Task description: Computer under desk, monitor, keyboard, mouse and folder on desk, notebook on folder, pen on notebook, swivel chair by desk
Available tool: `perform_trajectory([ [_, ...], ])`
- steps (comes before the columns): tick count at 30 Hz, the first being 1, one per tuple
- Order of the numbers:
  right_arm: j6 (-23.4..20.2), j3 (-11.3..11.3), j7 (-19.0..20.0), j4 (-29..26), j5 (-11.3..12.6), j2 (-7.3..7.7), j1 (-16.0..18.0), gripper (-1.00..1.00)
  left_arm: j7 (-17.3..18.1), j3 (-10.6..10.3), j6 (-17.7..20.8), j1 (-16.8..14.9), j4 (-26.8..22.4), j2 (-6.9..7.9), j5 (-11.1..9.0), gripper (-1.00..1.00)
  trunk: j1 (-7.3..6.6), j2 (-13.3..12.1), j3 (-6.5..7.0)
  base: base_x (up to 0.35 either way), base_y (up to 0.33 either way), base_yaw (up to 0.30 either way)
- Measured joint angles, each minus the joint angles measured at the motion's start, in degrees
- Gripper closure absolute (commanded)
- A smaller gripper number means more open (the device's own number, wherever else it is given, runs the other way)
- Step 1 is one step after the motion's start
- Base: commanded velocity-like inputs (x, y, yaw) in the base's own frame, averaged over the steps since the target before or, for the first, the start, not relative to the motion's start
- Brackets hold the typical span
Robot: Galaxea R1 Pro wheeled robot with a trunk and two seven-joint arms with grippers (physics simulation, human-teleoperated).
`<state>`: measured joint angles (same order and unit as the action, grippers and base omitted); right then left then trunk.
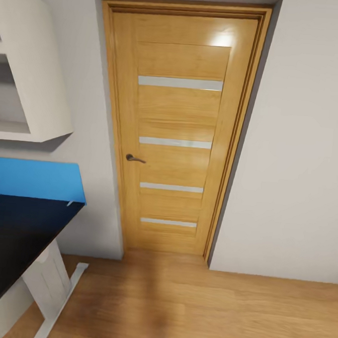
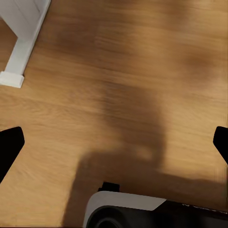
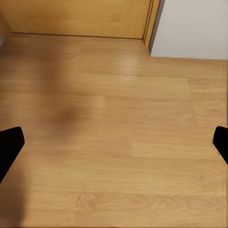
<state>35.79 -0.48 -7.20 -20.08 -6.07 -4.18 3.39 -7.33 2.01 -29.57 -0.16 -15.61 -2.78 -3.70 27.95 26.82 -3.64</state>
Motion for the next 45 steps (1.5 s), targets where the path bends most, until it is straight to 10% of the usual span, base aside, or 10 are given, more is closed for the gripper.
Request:
perform_trajectory([
  [45,-0.1,0.2,-3.1,0.7,-0.3,-0.29,0.0,-1.00,0.0,-0.1,0.1,0.0,0.0,-0.09,0.2,-1.00,0.00,0.0,0.00,0.000,-0.091,0.288],
])
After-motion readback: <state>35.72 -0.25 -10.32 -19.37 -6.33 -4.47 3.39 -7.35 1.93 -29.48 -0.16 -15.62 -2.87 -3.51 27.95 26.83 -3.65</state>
